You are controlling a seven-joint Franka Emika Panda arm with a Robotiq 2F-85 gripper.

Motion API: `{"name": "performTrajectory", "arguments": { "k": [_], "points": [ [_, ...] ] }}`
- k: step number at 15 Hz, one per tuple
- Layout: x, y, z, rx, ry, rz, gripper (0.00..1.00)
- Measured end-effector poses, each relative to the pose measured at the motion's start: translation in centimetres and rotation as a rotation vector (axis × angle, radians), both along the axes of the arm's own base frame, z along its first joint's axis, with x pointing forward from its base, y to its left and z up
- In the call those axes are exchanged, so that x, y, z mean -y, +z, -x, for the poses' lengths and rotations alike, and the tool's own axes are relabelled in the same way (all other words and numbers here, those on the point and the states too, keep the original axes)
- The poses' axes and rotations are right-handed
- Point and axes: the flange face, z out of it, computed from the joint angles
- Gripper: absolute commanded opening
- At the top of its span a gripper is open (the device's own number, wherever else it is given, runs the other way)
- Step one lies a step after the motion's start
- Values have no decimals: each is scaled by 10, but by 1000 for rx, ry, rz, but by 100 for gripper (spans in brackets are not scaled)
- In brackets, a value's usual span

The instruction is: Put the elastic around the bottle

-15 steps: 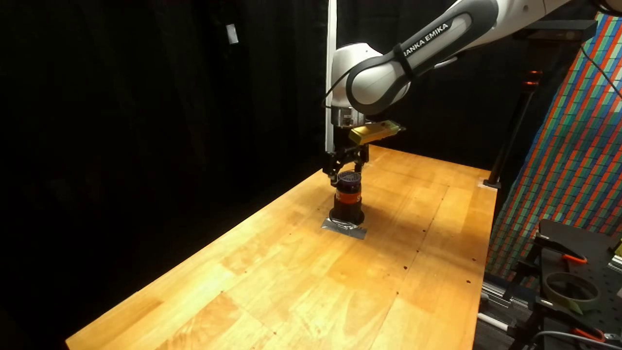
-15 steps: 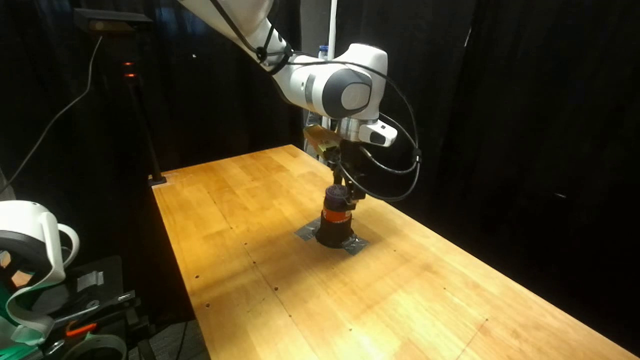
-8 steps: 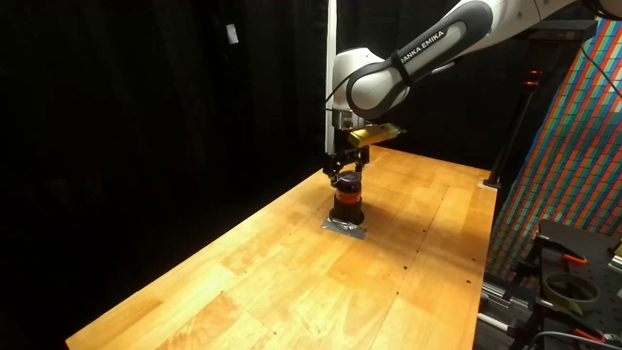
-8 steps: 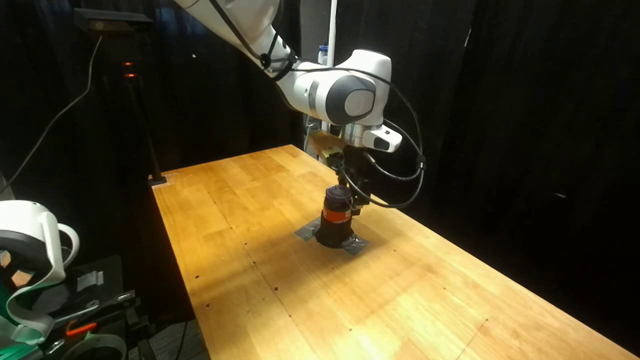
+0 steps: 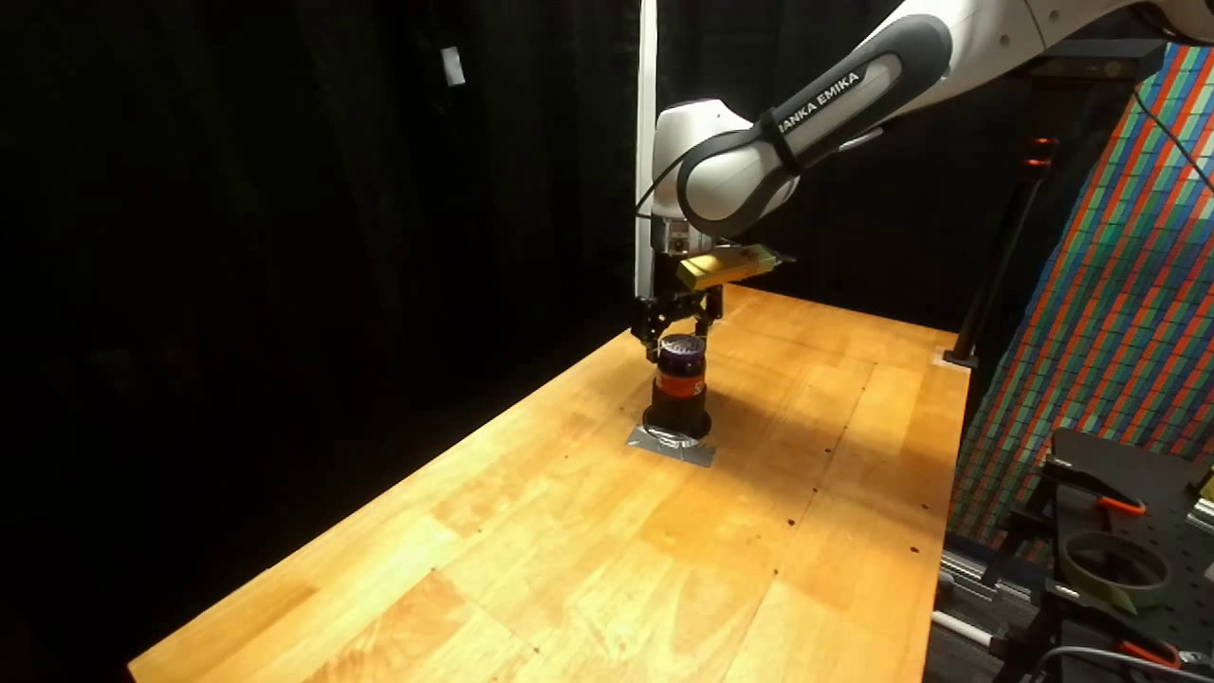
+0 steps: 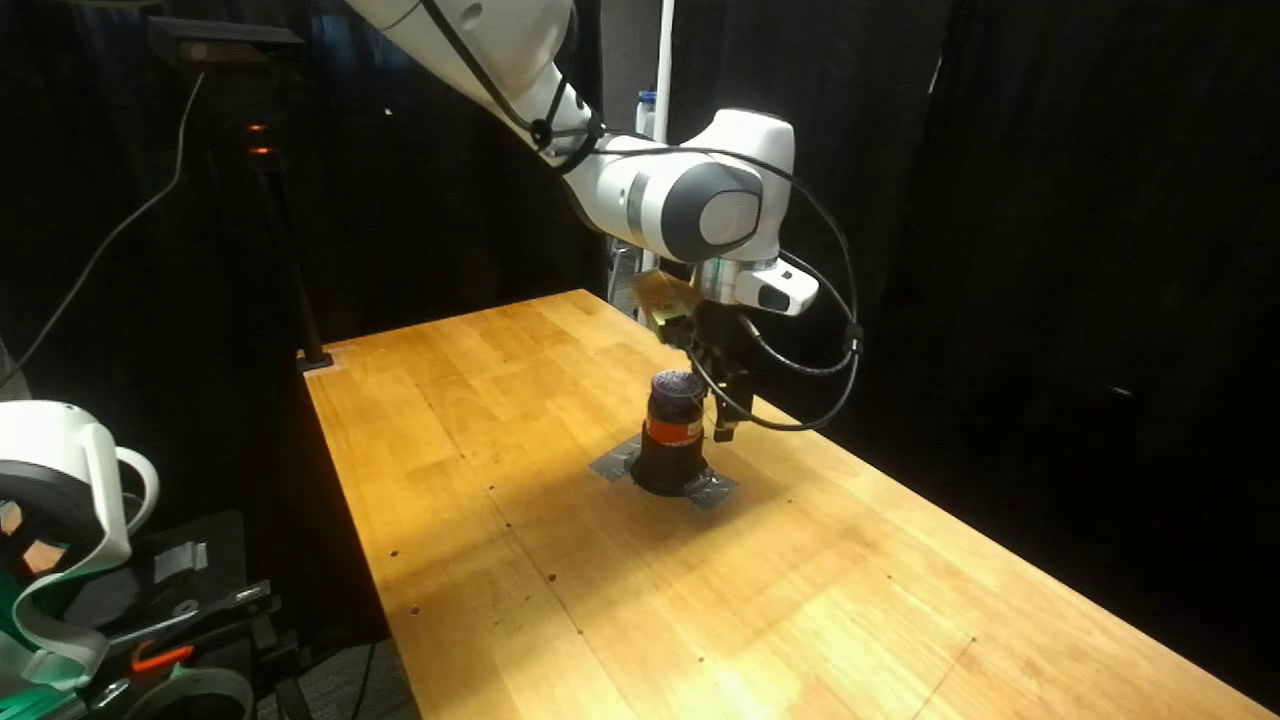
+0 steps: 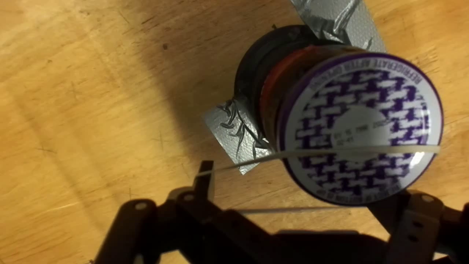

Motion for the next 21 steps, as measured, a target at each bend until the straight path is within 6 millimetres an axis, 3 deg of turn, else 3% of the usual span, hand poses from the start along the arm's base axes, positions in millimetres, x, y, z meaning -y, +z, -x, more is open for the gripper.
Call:
{"name": "performTrajectory", "arguments": {
  "k": [4,7,11,16,17,18,21],
  "points": [
    [1,-4,1,-14,-18,-33,100],
    [-10,-3,8,-29,7,-66,100],
    [-26,5,34,-59,50,-77,100],
    [-32,4,72,-99,78,-70,100],
    [-32,3,77,-94,79,-70,75],
    [-32,1,82,-81,79,-69,74],
    [-32,-2,94,4,79,-72,51]
  ]
}}
